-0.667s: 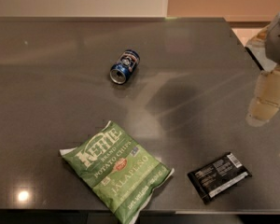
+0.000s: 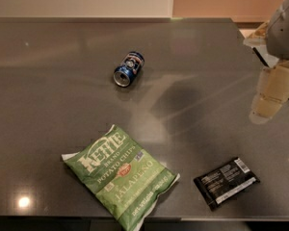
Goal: Pick pepsi can
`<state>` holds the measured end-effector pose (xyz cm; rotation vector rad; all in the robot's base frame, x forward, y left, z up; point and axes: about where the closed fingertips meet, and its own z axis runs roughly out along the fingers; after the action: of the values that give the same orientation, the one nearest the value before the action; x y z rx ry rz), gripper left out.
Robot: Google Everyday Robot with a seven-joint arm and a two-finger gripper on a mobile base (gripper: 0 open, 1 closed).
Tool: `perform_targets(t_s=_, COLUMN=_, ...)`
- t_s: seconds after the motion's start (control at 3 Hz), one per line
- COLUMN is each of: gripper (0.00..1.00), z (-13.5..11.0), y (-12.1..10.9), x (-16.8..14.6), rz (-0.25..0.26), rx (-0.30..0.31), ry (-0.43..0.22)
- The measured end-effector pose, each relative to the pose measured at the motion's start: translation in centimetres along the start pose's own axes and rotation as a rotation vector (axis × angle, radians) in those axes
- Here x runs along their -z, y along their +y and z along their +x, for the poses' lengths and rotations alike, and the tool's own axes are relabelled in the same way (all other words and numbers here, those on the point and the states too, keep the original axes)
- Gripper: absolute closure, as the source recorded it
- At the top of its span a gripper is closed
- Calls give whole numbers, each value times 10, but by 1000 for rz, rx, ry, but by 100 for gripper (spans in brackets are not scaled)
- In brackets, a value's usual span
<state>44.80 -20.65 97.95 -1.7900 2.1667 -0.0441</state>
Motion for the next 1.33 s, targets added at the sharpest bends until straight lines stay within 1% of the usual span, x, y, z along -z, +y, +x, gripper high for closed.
perform_targets(t_s=0.33, gripper=0, z=-18, y=-15, x=-10, rz=-38, rx=98, ry=-40)
perform_targets(t_s=0.67, gripper=0, z=-47, y=-42, x=-28, rz=-49, rx=234, ry=-99)
perform_targets(t_s=1.0, gripper=0, z=-66, y=-58, x=-40, rz=-40, rx=321, ry=-130)
perform_targets(t_s=1.33, gripper=0, z=-93, y=-76, x=-56, rz=-49, rx=438, ry=-155)
